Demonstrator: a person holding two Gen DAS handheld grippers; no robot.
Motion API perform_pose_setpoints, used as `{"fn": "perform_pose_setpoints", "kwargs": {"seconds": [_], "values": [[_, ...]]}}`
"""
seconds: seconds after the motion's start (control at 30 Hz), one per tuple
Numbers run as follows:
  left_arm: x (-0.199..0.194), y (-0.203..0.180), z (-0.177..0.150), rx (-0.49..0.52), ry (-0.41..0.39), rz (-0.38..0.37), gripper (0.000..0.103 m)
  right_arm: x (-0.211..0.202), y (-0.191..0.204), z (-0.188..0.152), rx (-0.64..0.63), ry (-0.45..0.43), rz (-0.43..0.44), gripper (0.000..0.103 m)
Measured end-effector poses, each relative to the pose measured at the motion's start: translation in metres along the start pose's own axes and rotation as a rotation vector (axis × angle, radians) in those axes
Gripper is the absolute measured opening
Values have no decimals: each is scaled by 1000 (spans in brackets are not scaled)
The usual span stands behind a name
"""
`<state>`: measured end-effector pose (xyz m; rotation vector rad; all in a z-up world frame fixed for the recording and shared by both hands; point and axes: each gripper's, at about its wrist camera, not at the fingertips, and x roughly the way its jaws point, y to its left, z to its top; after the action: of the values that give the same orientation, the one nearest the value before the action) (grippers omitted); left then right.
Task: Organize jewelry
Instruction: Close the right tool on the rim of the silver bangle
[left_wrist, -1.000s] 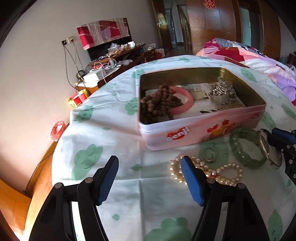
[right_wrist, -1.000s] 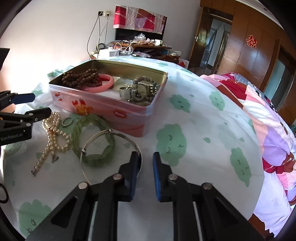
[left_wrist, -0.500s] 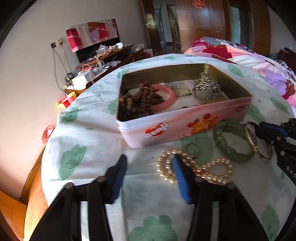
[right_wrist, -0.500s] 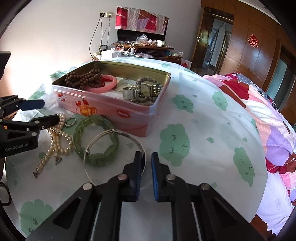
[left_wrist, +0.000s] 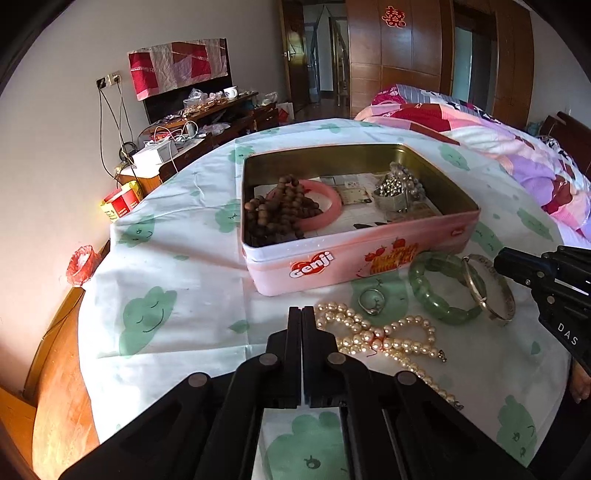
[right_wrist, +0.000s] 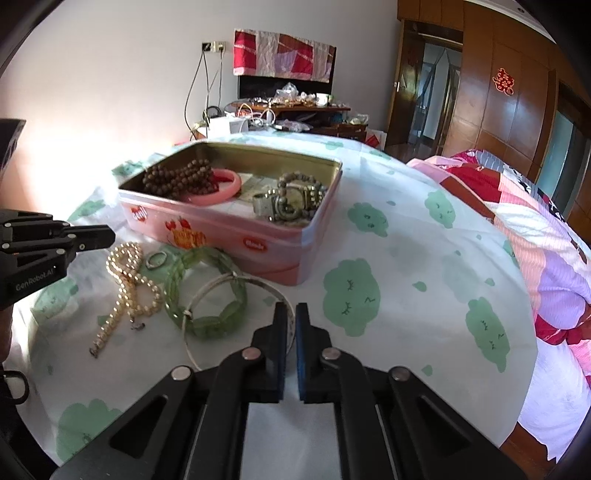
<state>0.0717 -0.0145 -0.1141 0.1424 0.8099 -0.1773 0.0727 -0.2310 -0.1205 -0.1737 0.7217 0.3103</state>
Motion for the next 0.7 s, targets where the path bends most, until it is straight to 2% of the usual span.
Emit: {"fn": "perform_pose_setpoints", "kwargs": {"seconds": [0.07, 0.13, 0.17, 0.2, 0.23, 0.27, 0.3, 0.5, 0.6, 0.63, 0.67, 0.7], "values": [[-2, 0, 1, -2, -6, -22, 0, -2, 0, 1, -3, -2, 2, 5], [-2, 0, 3, -11, -7, -10, 0, 1, 1, 1, -14, 16, 13, 5], [0, 0, 4, -10, 1, -9, 7, 4, 3, 1, -18, 26, 22, 7], [2, 0, 4, -12, 10, -4, 23, 4, 2, 1, -20, 26, 21, 9], [3, 1, 4, -17, 16, 6, 34, 5, 3, 2, -20, 26, 14, 24], [4, 1, 4, -24, 12, 10, 54, 7, 3, 2, -19, 34, 12, 42], [4, 1, 3, -28, 7, 9, 60, 7, 2, 2, -19, 37, 8, 44], [17, -8, 4, -1, 34, -3, 60, 18, -1, 3, -24, 88, -1, 44], [20, -9, 2, -12, 40, -41, 58, 20, 2, 6, -45, 98, -7, 44], [21, -10, 1, -14, 54, -53, 54, 21, 1, 7, -41, 101, -2, 44], [22, -10, 0, -16, 67, -75, 42, 22, 1, 7, -39, 103, 7, 41], [20, -12, -2, -4, 61, -67, 34, 21, 1, 7, -40, 103, 17, 38]]}}
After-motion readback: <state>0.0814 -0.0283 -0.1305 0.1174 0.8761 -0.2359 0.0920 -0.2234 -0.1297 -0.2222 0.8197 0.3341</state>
